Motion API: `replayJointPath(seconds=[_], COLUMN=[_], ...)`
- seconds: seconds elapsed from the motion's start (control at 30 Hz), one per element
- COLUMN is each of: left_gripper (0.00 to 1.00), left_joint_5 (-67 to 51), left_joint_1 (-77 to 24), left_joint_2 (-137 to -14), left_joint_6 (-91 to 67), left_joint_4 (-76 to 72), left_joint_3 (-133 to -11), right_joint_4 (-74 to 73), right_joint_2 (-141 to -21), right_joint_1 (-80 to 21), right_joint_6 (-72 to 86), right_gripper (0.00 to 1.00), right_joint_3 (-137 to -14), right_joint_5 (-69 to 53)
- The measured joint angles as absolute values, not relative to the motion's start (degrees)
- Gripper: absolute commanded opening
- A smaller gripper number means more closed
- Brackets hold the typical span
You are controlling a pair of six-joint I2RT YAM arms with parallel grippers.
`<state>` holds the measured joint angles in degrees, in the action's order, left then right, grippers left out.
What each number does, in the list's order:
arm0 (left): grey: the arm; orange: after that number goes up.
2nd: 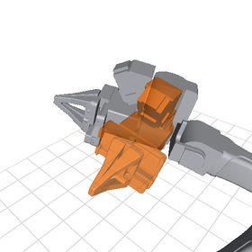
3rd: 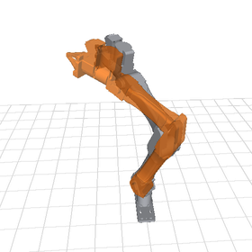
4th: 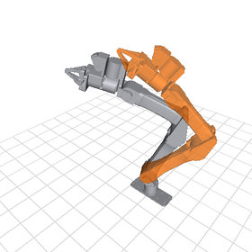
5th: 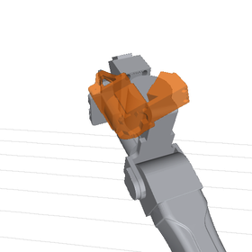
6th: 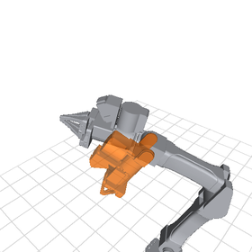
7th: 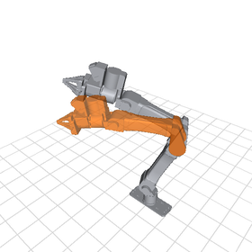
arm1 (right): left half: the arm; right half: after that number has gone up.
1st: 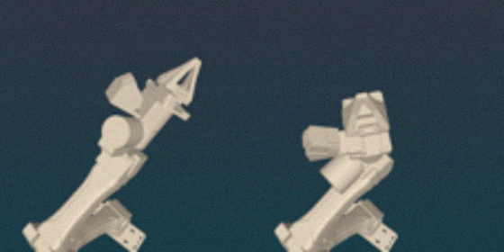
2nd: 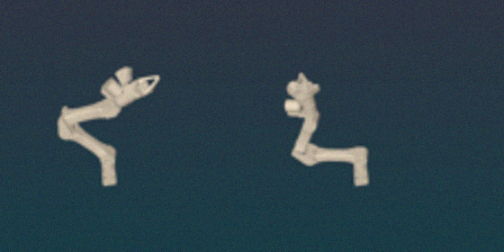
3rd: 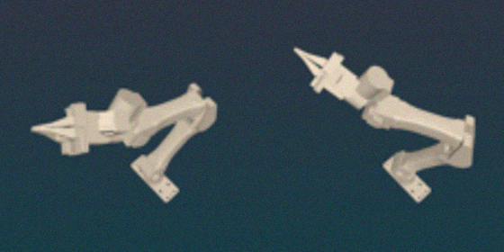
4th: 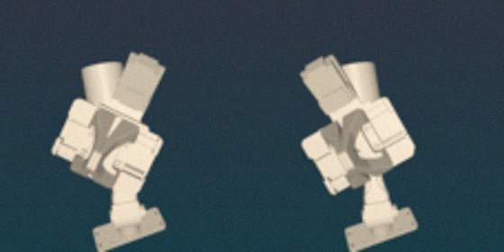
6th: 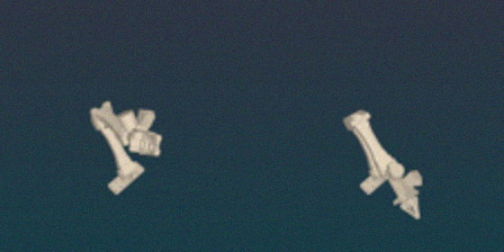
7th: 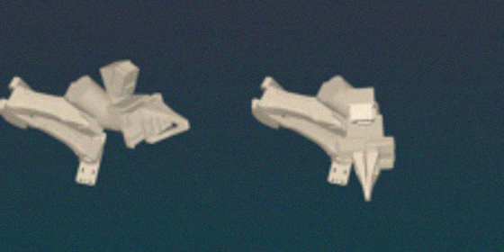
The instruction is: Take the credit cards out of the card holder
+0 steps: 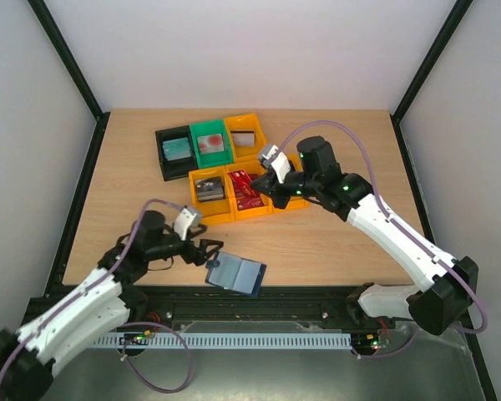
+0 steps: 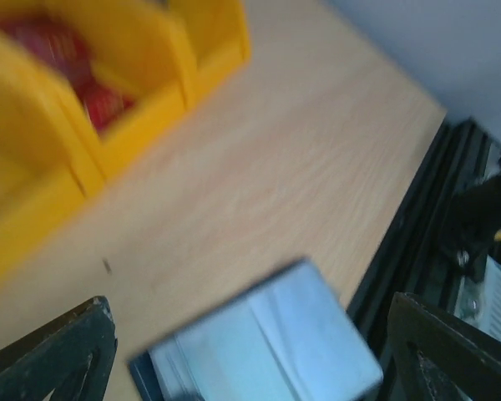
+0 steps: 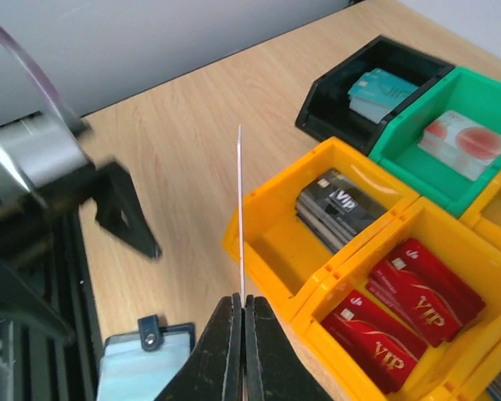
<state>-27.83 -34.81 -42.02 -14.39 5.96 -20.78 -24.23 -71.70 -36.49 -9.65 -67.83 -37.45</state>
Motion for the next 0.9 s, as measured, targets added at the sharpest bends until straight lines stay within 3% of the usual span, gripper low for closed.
replayJointPath(seconds=[0.17,0.4,0.53,0.7,0.73,0.83,0.9], left_gripper=[0.83,0.74,0.50,0.08,0.03,0.02,0.02], left_joint_5=[-29.9,-32.0,-36.2,-39.3,-40.1,-42.0,-42.0], left_joint_1=[-28.0,-27.2,-27.6,-27.7,-27.7,-27.7,-27.8], left_joint_2=[-28.6,-37.5,-37.6,-37.6,-37.6,-37.5,-37.2], left_joint_6=[-3.4,15.6,21.5,22.9,22.9,21.5,20.9], left_joint_4=[5.6,10.9,16.5,18.4,18.1,18.0,18.0], left_joint_3=[-23.5,-37.5,-37.6,-37.6,-37.6,-37.6,-37.6], right_joint_4=[-29.4,-37.2,-38.1,-38.8,-38.8,-38.8,-38.6], right_joint_2=[-74.4,-77.8,-78.7,-80.2,-80.4,-80.6,-80.6], right_joint_1=[-37.9,-47.9,-50.0,-51.5,-51.8,-52.1,-52.1], right_joint_6=[-13.3,-19.4,-20.4,-21.6,-21.9,-22.1,-22.0], right_gripper=[0.02,0.02,0.02,0.02,0.02,0.03,0.23], right_joint_3=[-70.2,-73.1,-73.8,-75.4,-75.8,-76.3,-76.4], right_joint_5=[-40.9,-42.0,-41.6,-41.4,-41.4,-40.5,-39.8])
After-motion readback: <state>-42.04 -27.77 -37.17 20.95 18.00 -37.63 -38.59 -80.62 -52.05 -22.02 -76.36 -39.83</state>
